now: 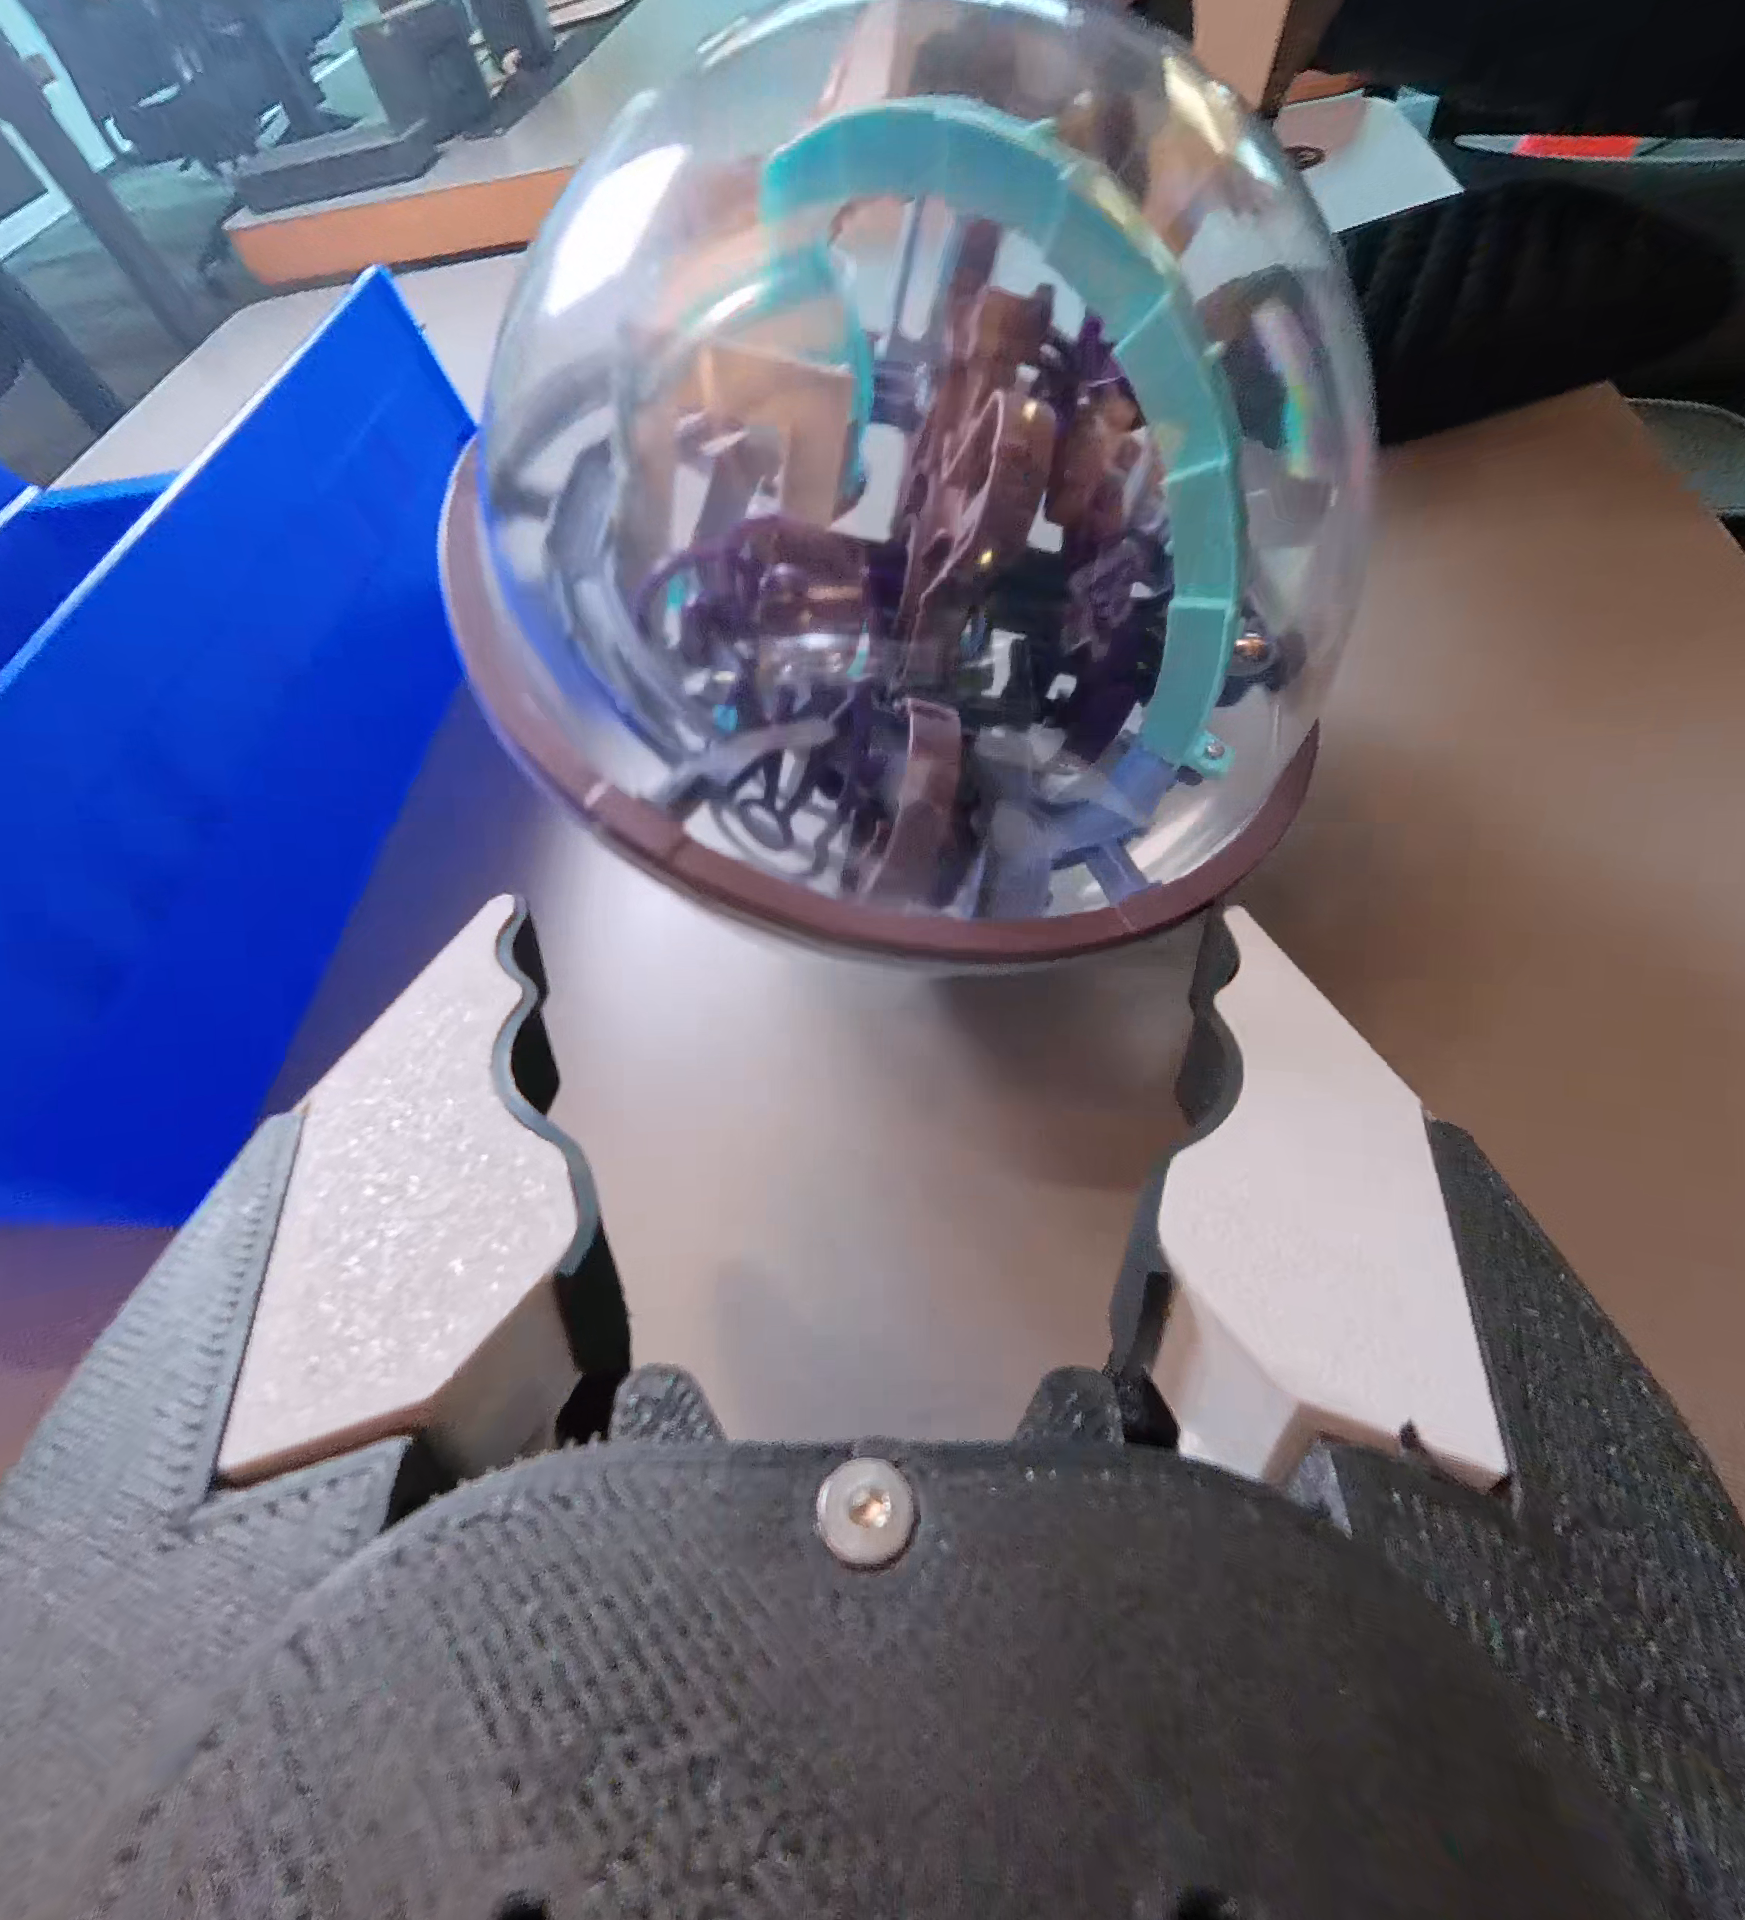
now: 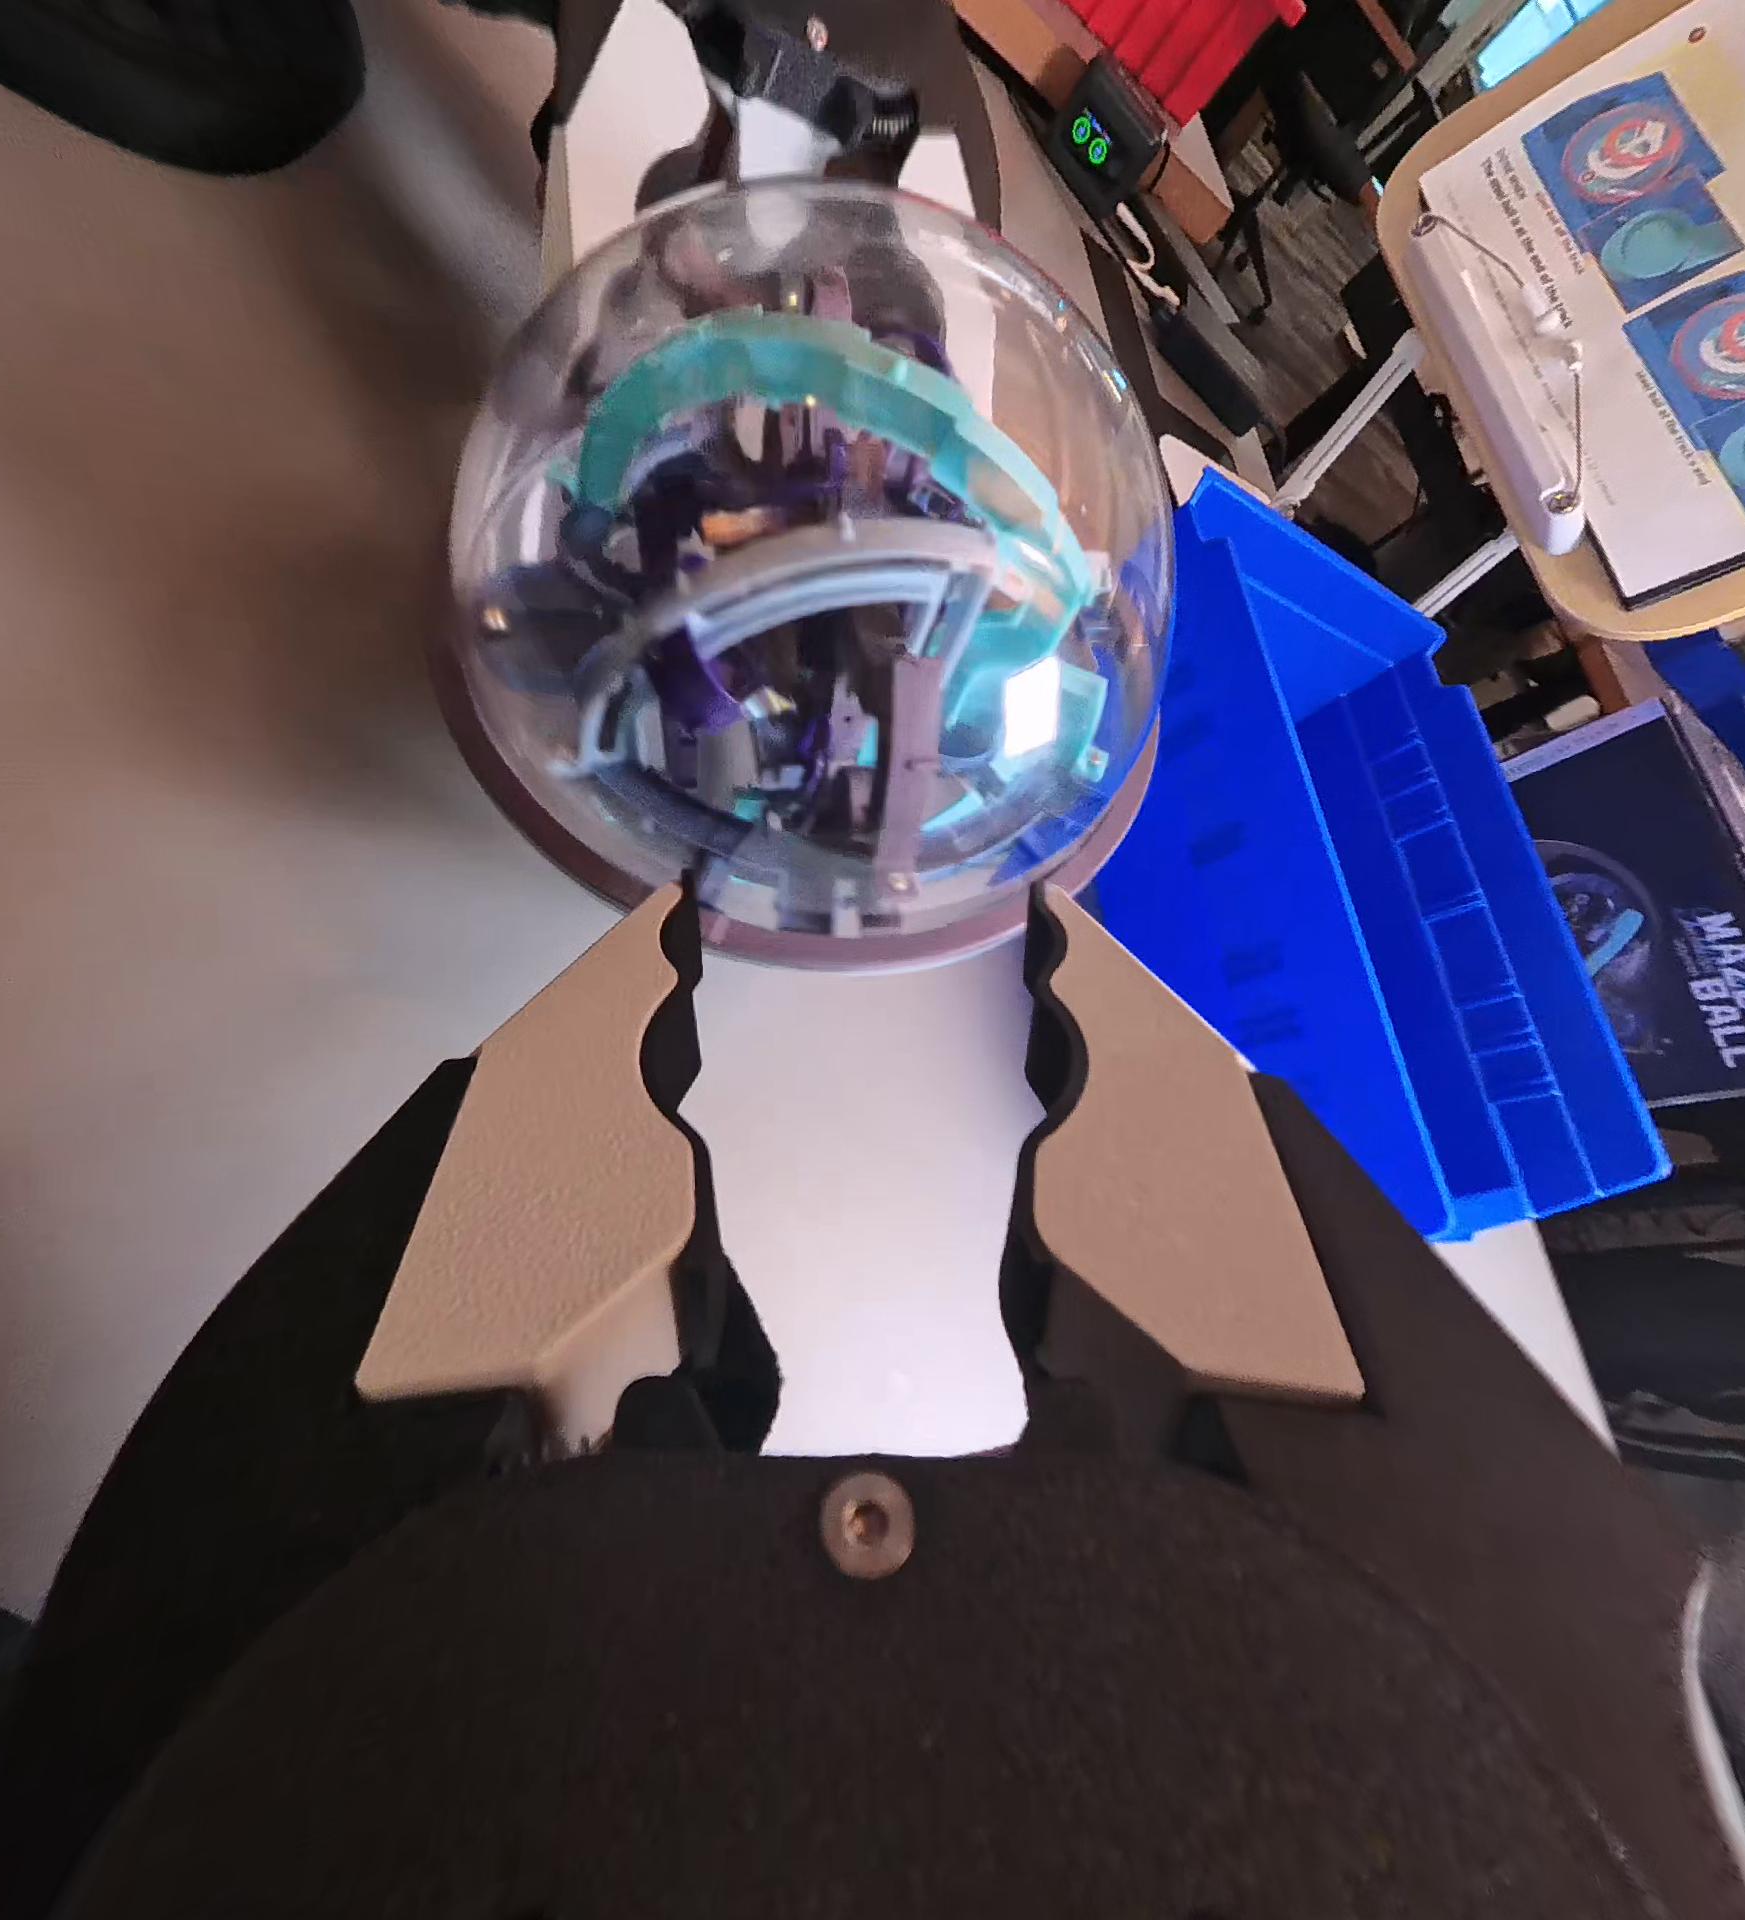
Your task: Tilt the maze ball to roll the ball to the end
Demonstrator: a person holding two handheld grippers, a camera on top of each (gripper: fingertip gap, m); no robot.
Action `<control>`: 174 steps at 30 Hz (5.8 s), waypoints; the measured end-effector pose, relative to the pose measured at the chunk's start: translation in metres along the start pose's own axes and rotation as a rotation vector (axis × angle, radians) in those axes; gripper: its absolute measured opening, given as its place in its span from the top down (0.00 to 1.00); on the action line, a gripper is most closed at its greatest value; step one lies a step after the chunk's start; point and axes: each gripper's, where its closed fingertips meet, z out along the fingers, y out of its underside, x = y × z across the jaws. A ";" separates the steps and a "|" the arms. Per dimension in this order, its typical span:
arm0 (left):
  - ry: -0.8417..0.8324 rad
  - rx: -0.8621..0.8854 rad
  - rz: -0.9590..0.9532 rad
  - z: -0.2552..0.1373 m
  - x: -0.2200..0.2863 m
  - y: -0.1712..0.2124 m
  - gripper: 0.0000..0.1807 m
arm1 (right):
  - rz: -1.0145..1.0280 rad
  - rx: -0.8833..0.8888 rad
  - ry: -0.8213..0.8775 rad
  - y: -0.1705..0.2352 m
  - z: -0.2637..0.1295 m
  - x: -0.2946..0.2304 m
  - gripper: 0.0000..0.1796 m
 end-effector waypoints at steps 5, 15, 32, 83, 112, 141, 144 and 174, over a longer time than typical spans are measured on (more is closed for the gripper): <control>0.002 0.038 0.020 0.011 0.007 -0.009 0.30 | 0.024 0.033 -0.029 -0.001 0.005 -0.005 0.67; -0.015 0.091 -0.020 0.002 0.007 -0.009 0.33 | 0.067 0.081 -0.031 0.001 0.003 -0.007 0.67; -0.047 0.137 -0.083 0.001 0.000 -0.007 0.35 | -0.480 -0.027 0.378 0.024 0.024 0.000 0.90; -0.528 -0.046 0.826 -0.030 0.025 -0.016 0.94 | -0.898 -0.068 0.612 0.022 0.013 0.007 0.97; -0.457 0.016 0.757 -0.027 0.045 -0.025 0.95 | -0.618 -0.047 0.465 0.025 0.013 0.004 0.97; -0.373 0.072 0.719 -0.017 0.081 -0.039 0.96 | -0.411 -0.091 0.346 0.030 -0.009 0.002 0.76; -0.374 0.066 0.738 -0.015 0.085 -0.041 0.96 | -0.401 -0.089 0.309 0.008 -0.033 -0.018 0.76; -0.111 0.309 0.060 -0.047 0.051 -0.063 0.42 | -0.929 -0.168 0.255 -0.032 -0.034 -0.055 0.97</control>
